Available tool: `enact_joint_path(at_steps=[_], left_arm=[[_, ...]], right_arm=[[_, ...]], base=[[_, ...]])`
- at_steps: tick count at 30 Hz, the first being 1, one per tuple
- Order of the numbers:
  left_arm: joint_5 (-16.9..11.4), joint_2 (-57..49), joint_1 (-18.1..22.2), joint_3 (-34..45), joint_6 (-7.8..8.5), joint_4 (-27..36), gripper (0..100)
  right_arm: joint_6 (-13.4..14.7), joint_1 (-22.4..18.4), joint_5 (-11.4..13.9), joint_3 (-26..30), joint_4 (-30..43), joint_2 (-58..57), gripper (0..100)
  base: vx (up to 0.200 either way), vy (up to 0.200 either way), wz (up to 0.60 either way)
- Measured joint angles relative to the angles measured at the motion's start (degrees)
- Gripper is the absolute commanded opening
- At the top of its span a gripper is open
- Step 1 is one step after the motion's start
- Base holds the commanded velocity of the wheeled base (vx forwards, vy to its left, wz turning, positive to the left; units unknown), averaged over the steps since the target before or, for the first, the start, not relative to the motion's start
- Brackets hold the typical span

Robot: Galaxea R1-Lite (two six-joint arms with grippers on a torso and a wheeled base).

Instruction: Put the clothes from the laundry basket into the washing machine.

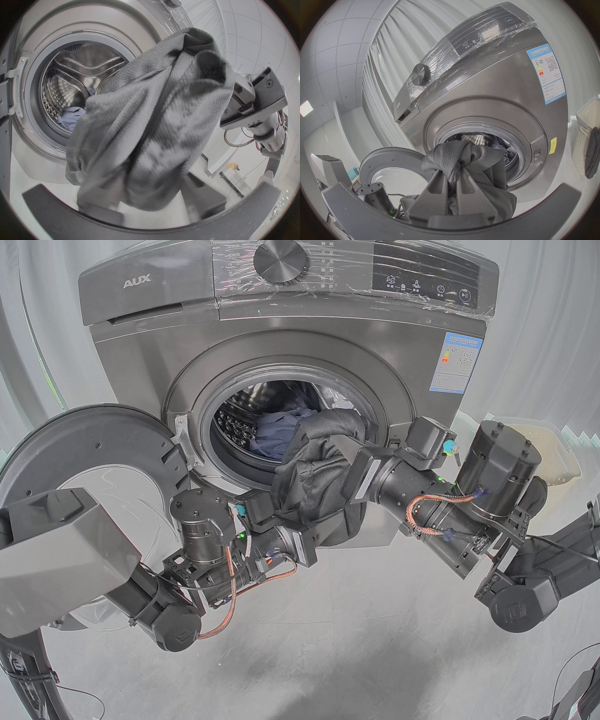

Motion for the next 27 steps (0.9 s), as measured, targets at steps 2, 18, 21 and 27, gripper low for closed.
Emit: enact_joint_path(at_steps=[2, 18, 21, 27], left_arm=[[0.5, 0.02, -0.02, 0.68, 0.33, -0.68, 0], [1.13, -2.74, -1.4, 14.08, 9.18, -13.96, 0], [1.07, -5.44, 0.05, 14.41, 7.2, -13.87, 0], [1.82, -7.39, 2.76, 12.54, 6.19, -13.54, 0]], right_arm=[[0.01, 0.0, 0.0, 0.07, -0.02, 0.13, 0], [0.23, 0.41, 1.91, 3.28, -2.1, 1.6, 100], [0.12, 0.28, 2.22, 4.29, -2.11, 1.93, 100], [-0.02, -0.59, 2.0, 6.47, -1.83, 2.29, 100]], base=[[0.0, 0.0, 0.0], [0.0, 0.0, 0.0], [0.0, 0.0, 0.0], [0.0, 0.0, 0.0]])
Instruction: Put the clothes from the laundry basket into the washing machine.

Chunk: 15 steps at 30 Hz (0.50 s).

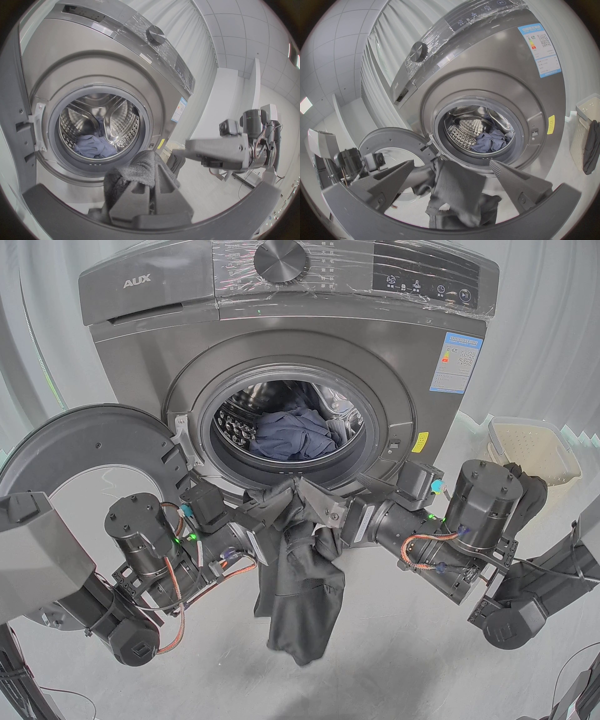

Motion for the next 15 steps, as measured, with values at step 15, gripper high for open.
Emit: enact_joint_path(at_steps=[15], left_arm=[[2.99, -0.98, 2.32, -4.61, -0.27, 0.02, 0]], right_arm=[[-2.16, -7.02, 0.55, 7.96, -0.77, 1.43, 100]], base=[[0.0, 0.0, 0.0]])
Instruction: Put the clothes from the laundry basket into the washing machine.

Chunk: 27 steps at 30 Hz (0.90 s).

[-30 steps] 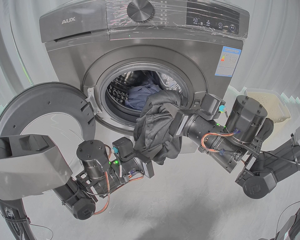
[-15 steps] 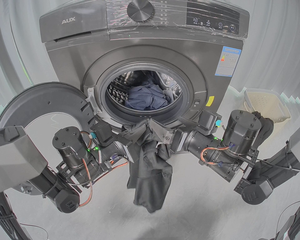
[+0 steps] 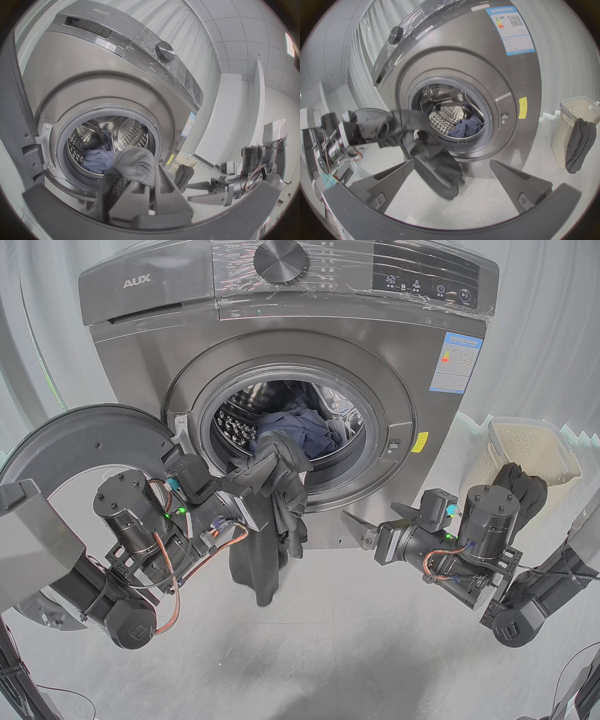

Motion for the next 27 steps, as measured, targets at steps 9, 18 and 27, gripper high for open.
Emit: enact_joint_path(at_steps=[9, 18, 27], left_arm=[[-0.15, -2.06, -0.2, -0.11, -0.15, -0.09, 0], [-0.44, -3.36, -0.46, -0.38, -0.91, -0.13, 0], [-0.55, -4.13, -0.52, -0.46, -0.99, -0.13, 0]], right_arm=[[-1.1, -0.89, 0.02, 0.8, -1.34, 4.06, 100], [-1.58, -0.83, 0.07, -2.5, -2.29, 8.36, 100], [-2.38, 0.27, 0.6, -7.72, -2.3, 11.28, 100]], base=[[0.0, 0.0, 0.0], [0.0, 0.0, 0.0], [0.0, 0.0, 0.0]])
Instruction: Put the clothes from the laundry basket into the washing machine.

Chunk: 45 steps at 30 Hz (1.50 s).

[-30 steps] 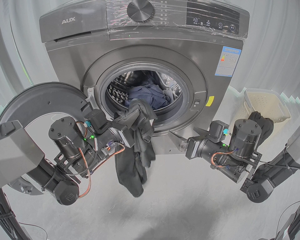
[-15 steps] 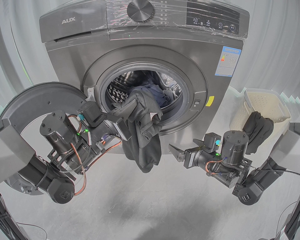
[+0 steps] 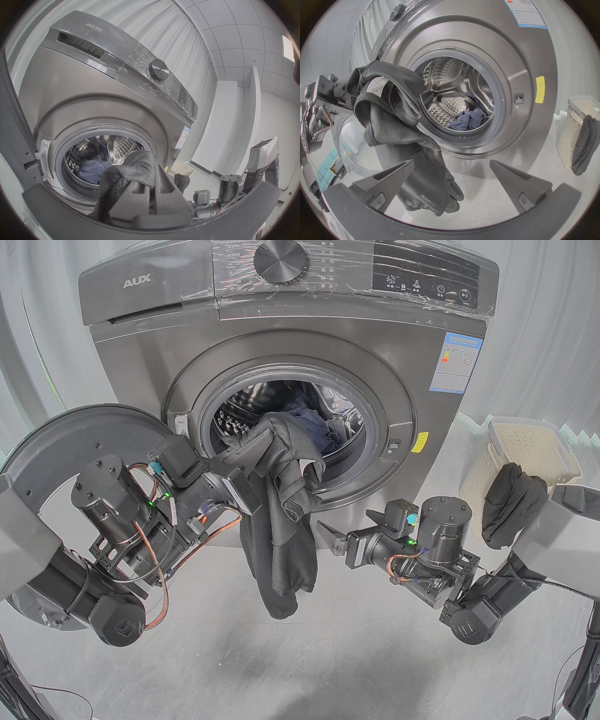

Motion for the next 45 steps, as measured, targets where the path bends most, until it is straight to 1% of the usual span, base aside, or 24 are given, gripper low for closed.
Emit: enact_joint_path(at_steps=[2, 5, 8, 17, 21, 26, 32, 33, 45], left_arm=[[0.0, -0.09, -0.05, 0.05, 0.0, -0.01, 0], [0.0, -0.17, -0.09, 0.11, 0.07, -0.01, 0], [0.0, -0.24, -0.09, 0.2, 0.11, 0.02, 0], [0.0, -0.27, -0.09, 0.27, 0.07, 0.0, 0], [0.0, -0.27, -0.02, 0.27, 0.07, 0.0, 0], [0.0, -0.24, 0.13, 0.27, 0.11, 0.0, 0], [-0.01, 0.0, 0.33, 0.3, 0.11, 0.02, 0], [-0.01, 0.04, 0.35, 0.3, 0.07, 0.02, 0], [0.0, 0.59, 0.78, 0.52, 0.07, 0.0, 0]], right_arm=[[-0.09, 0.26, 0.28, -1.68, 0.0, 0.78, 100], [-0.17, 1.11, 1.48, -4.19, -0.43, 1.9, 100], [-0.37, 2.1, 1.91, -5.53, -1.34, 2.78, 100], [-0.94, 3.54, 2.08, -6.39, -3.01, 4.33, 100], [-1.01, 3.91, 1.94, -7.77, -3.08, 4.52, 100], [-1.02, 3.4, 1.61, -9.42, -3.06, 4.74, 100], [-1.07, 3.32, 1.62, -9.89, -3.19, 4.72, 100], [-1.07, 3.4, 1.65, -9.92, -3.25, 4.69, 0], [-1.27, 4.33, 1.91, -9.53, -4.51, 4.61, 0]], base=[[0.0, 0.0, 0.0], [0.0, 0.0, 0.0], [0.0, 0.0, 0.0], [0.0, 0.0, 0.0], [0.0, 0.0, 0.0], [0.0, 0.0, 0.0], [0.0, 0.0, 0.0], [0.0, 0.0, 0.0], [0.0, 0.0, 0.0]])
